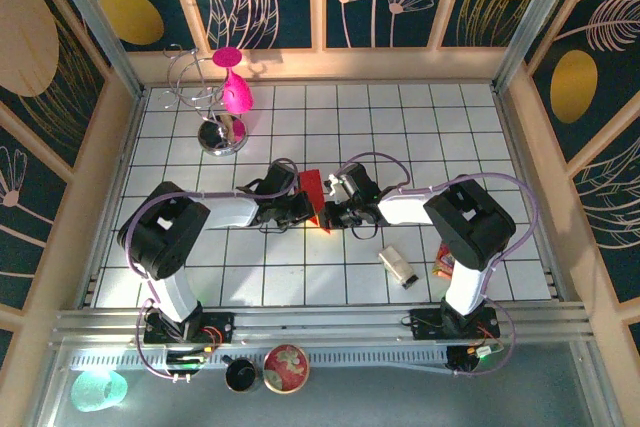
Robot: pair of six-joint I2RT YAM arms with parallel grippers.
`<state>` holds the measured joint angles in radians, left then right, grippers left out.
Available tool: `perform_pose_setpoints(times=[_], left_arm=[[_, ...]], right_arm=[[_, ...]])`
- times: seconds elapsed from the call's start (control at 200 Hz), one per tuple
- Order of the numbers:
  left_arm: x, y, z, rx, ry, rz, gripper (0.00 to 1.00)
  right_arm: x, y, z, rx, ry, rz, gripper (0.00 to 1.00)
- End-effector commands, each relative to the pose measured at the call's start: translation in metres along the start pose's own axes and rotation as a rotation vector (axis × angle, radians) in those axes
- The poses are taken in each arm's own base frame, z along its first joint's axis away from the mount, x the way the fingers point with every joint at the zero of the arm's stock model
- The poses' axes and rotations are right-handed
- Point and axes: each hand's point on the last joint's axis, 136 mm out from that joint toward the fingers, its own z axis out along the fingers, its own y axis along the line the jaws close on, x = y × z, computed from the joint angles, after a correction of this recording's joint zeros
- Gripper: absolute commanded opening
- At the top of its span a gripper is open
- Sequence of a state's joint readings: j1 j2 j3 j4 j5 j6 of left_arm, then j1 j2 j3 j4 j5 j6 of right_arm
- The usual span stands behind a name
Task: Fold a paper plane with a square sheet of paper (pick it up from the middle)
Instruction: Third fold the triangle at the center of the table.
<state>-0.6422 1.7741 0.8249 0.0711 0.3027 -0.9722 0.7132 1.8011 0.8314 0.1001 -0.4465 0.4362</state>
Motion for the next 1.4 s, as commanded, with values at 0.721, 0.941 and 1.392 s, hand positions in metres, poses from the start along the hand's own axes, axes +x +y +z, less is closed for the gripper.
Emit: perform_pose_setpoints(times=[0.721,0.941,1.392], left_arm=[[-0.079,0.089,-0.043,-0.241,-0.132,-0.026,0.13],[-0.093,0.071,-0.059,-0.222,-0.176,-0.003,0.15],[-0.065,0.014,-0.075,0.207,-0.246,-0.188,0.39]], right_arm=[[0.032,-0.036,0.003,0.131,0.078,0.093,0.0],[-0.021,0.02,-0.014,-0.075,-0.094,0.048,0.03],[-0.057,0.034,-0.03,-0.182,-0.24,0.121,0.23]])
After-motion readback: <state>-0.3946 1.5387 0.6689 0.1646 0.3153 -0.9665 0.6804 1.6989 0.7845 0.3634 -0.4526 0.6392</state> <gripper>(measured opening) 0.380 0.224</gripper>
